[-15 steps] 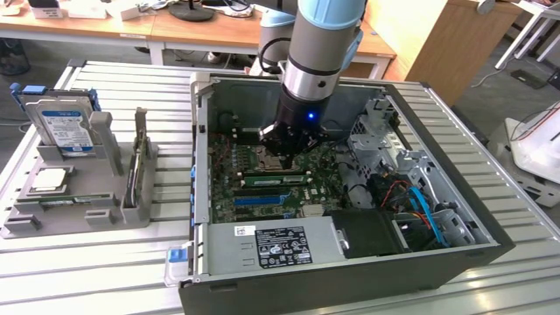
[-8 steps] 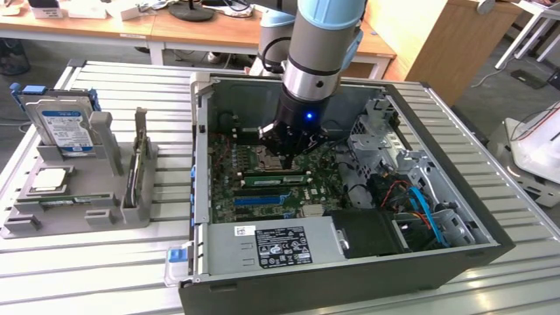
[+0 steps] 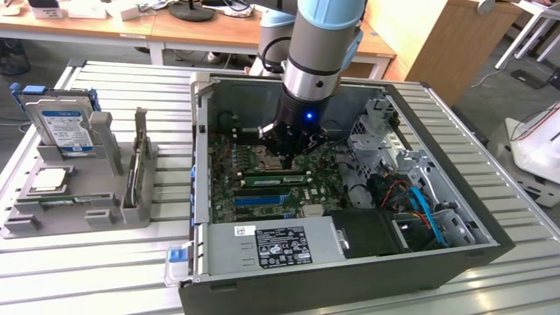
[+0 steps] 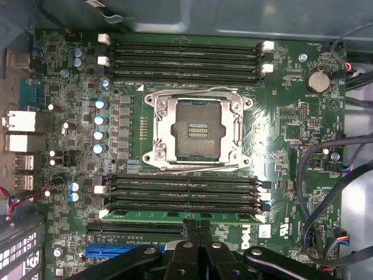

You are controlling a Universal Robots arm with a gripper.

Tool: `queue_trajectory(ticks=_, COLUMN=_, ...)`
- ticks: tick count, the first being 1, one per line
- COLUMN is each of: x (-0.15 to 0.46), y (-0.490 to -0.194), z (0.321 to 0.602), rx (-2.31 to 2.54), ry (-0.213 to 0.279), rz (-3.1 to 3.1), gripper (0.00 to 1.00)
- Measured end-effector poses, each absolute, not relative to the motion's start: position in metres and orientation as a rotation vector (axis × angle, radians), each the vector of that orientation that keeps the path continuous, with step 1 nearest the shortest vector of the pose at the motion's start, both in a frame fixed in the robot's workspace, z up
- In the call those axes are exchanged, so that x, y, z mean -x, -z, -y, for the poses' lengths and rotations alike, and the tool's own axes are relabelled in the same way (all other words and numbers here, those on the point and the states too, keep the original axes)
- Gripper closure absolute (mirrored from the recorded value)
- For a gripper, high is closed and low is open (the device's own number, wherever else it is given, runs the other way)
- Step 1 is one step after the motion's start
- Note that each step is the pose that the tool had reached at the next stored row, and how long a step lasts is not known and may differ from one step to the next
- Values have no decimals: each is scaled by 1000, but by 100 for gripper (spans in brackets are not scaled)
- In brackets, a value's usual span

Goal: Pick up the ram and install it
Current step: 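Press down the ram until it locks into place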

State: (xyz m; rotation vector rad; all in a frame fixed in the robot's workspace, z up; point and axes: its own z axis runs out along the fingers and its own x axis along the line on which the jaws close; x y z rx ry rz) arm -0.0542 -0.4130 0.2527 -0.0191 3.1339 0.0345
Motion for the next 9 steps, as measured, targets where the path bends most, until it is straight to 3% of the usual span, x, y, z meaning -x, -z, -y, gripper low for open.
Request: queue_trajectory(ticks=9, x=54, y=-253, z=413, rx=19, ry=-34, rz=-3141, gripper=89)
